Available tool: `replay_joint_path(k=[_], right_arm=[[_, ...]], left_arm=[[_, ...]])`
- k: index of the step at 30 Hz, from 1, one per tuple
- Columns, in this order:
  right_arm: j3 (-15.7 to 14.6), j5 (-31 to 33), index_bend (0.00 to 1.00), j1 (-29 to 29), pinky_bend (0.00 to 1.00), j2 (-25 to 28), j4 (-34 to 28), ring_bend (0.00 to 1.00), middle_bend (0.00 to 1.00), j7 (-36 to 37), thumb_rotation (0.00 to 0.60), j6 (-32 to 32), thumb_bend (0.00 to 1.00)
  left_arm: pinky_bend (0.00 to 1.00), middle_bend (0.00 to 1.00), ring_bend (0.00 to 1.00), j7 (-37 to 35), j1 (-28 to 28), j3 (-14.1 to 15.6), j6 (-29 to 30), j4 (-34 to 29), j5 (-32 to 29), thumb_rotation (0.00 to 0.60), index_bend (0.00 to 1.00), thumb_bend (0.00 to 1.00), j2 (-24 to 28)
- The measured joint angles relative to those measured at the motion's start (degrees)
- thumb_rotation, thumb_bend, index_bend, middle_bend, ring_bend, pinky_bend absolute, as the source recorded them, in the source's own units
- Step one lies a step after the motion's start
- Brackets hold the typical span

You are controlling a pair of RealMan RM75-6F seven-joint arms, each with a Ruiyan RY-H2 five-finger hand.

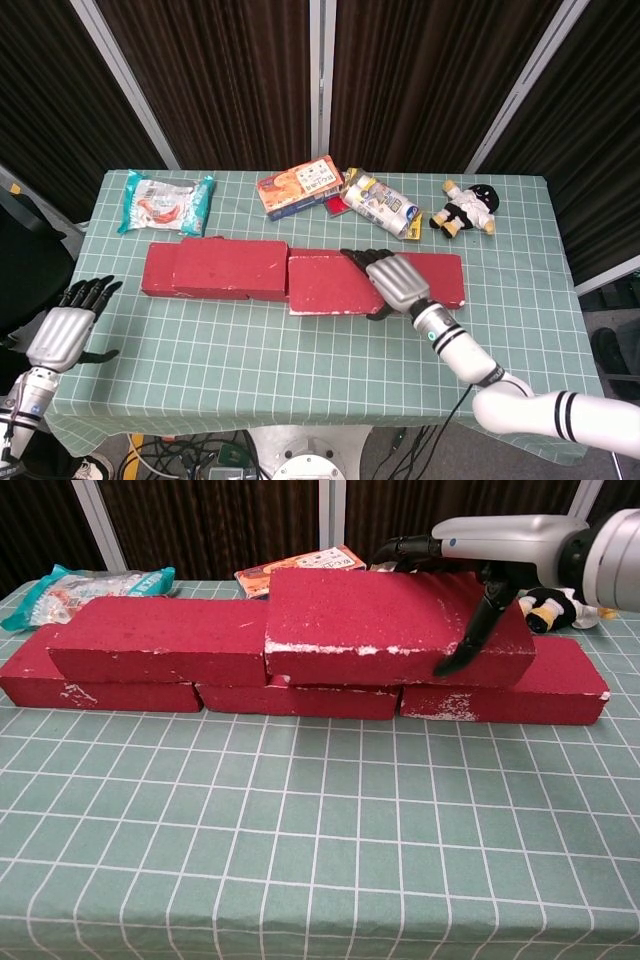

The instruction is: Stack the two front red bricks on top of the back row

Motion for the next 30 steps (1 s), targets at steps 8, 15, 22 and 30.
replay_joint_path(k=[8,15,22,30], right_arm=[[0.21,2.7,0.03,3.96,0.23,-2.47,8.02,0.16,0.27,2.5,0.6,-5.24,0.04],[-0.47,1.89,0.03,6.06,0.23,-4.59,13.29,0.16,0.27,6.11,0.6,-8.83,0.04],[-0.88,3.13,0.03,7.87,0.23,-7.15,17.43,0.16,0.27,9.03,0.6,-10.58,0.05],[-1.42,4.9,0.03,9.04,0.23,-7.47,18.68,0.16,0.27,10.21,0.6,-11.15,0.05]], left_arm=[[0.0,0.0,0.0,0.82,-0.1,0.55,-0.89,0.41,1.28,0.6,0.03,0.0,-1.1],[0.0,0.0,0.0,2.07,-0.4,0.72,-2.53,0.25,0.73,0.6,0.03,0.0,-1.51],[0.0,0.0,0.0,3.01,-0.47,0.73,-3.97,0.06,-0.54,0.6,0.03,0.0,-1.59],[0.0,0.0,0.0,2.16,-0.63,0.65,-4.57,0.7,-0.54,0.6,0.03,0.0,-2.07]])
